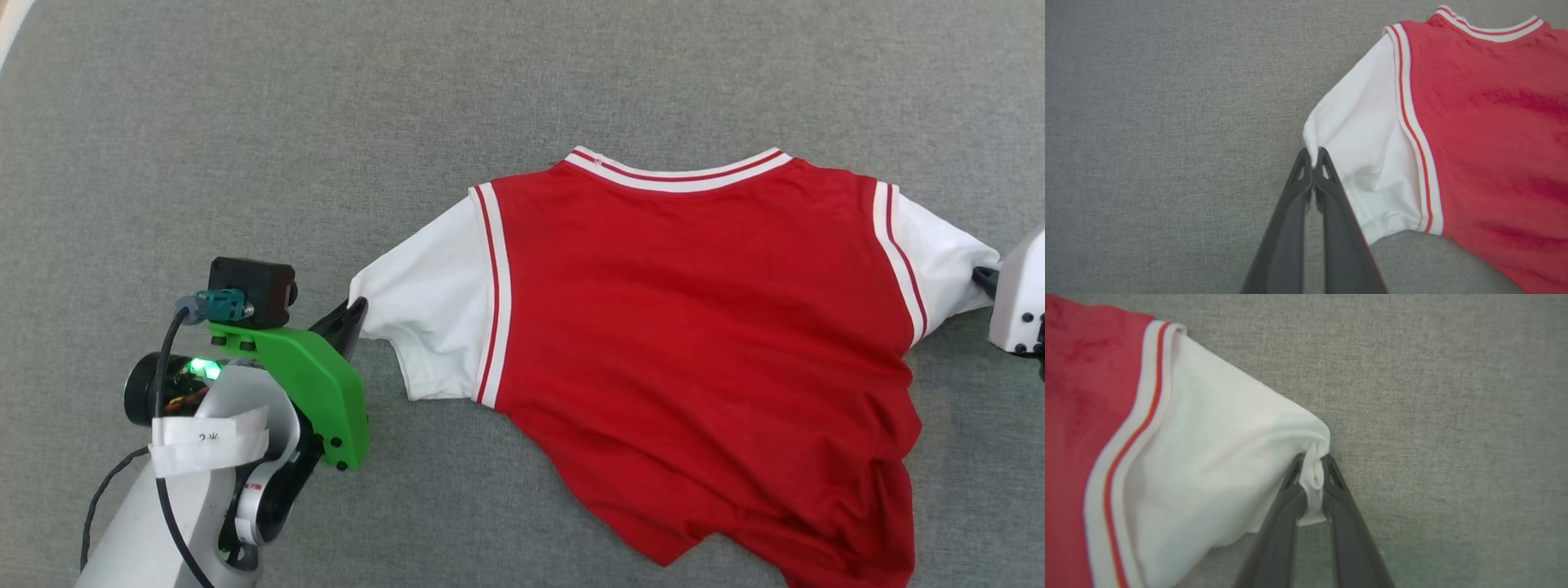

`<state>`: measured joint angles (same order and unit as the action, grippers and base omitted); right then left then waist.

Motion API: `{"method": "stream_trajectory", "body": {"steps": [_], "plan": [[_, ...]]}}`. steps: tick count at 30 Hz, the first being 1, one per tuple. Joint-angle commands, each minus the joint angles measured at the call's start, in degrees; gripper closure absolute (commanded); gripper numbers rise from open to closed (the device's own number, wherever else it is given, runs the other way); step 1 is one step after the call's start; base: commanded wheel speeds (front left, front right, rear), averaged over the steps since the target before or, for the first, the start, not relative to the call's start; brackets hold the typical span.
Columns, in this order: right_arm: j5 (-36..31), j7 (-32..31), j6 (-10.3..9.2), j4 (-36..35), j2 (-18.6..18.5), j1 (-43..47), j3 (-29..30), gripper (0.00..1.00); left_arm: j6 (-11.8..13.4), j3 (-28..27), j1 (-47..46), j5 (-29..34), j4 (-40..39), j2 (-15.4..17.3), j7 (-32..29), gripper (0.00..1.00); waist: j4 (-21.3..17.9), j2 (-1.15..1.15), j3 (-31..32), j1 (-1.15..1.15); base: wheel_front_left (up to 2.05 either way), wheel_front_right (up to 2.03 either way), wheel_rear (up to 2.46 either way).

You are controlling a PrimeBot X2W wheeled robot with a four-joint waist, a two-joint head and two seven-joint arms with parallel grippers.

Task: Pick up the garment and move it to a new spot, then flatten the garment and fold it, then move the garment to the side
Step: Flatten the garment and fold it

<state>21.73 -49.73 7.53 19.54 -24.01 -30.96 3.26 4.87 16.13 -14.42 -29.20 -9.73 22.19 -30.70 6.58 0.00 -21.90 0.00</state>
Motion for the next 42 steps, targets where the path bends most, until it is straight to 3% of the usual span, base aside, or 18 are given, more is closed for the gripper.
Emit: {"method": "stream_trajectory", "body": {"steps": [1, 11, 23, 42], "plan": [[0.56, 0.86, -0.04, 1.14, 0.28, 1.25, -0.95, 1.00, 0.61, -0.14, -0.57, 0.15, 0.31, 0.29, 0.65, 1.00, -0.12, 0.00, 0.69, 0.00, 0.00, 0.00, 0.00], [4.24, 12.21, -0.04, -0.96, -2.52, 2.51, -3.07, 1.00, 1.71, -1.85, 0.05, 0.27, 2.02, 0.02, 4.50, 1.00, -1.34, 0.00, 7.45, 0.00, 0.00, 0.00, 0.00], [7.88, 22.85, -0.04, -7.81, -6.61, 5.15, -3.48, 1.00, 3.41, -6.22, 2.69, 0.78, 0.09, 2.05, 9.88, 1.00, -3.09, 0.00, 16.29, 0.00, 0.00, 0.00, 0.00], [9.03, 26.89, -0.04, -20.71, -6.29, 5.46, 0.17, 1.00, 4.19, -13.79, 2.75, 1.42, -8.47, 5.07, 19.59, 1.00, -5.06, 0.00, 23.06, 0.00, 0.00, 0.00, 0.00]]}}
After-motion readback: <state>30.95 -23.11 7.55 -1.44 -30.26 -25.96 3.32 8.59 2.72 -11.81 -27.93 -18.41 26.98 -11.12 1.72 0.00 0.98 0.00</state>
